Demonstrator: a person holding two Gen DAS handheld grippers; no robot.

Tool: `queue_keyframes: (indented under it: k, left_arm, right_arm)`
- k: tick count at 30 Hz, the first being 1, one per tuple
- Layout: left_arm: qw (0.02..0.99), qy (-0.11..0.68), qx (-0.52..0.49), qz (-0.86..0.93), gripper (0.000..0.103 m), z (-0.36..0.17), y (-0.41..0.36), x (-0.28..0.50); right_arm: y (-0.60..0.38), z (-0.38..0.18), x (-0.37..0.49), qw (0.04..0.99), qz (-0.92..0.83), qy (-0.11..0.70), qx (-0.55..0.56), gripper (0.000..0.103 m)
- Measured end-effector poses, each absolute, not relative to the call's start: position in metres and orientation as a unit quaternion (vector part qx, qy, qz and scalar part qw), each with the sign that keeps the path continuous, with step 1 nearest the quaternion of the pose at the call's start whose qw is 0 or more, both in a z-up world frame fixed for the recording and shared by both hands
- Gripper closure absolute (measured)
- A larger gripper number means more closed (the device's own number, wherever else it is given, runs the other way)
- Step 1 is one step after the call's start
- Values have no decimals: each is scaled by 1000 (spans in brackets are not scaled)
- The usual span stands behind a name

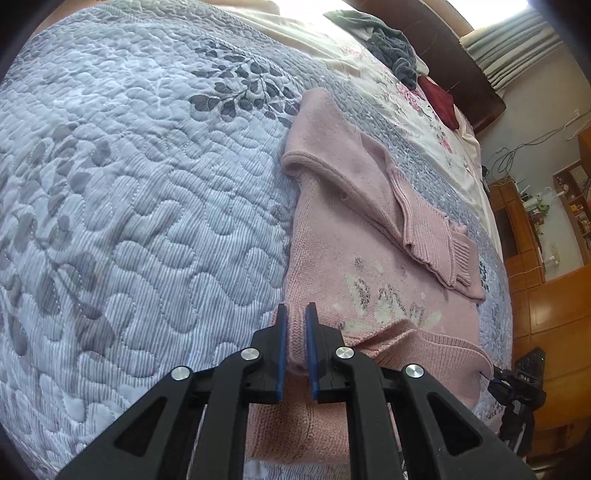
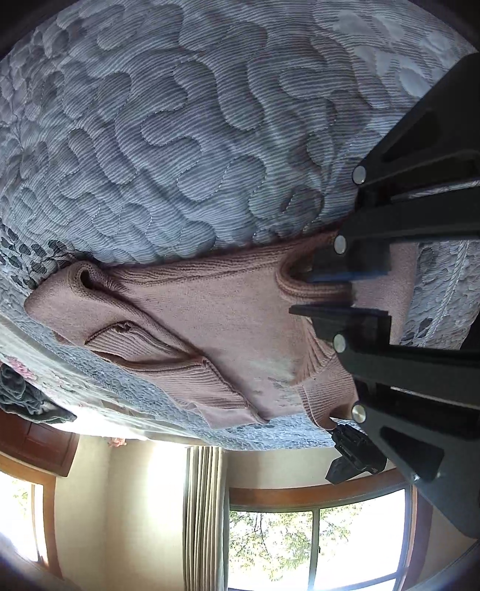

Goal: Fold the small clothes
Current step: 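Grasp the ribbed hem with both tools and lift it, then fold the held hem up over the sweater body toward the collar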

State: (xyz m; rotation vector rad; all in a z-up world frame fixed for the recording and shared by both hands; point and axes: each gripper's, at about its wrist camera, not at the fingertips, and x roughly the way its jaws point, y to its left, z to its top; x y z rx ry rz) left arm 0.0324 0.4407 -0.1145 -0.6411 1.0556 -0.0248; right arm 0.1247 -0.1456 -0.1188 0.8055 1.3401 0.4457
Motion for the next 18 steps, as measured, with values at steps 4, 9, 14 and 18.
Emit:
queue_keyframes:
  k: [4,9,14,18]
  left_arm:
    - [826,463,-321,5,74,-100,465,21]
    - [842,464,-275,-7,55,-85,472,16]
    - [843,497,-205,-37,46,-99,444,29]
    - [836,519,-171,-46,43,-115,418,42]
  right_arm:
    - [-147,-116,128,691,203,598,352,82]
    - [-157,-94,128,731,195,577,306,56]
    - [-130,-79,129,762,210,577,206,54]
    - [-107,-81,132,768,221,583,147,50]
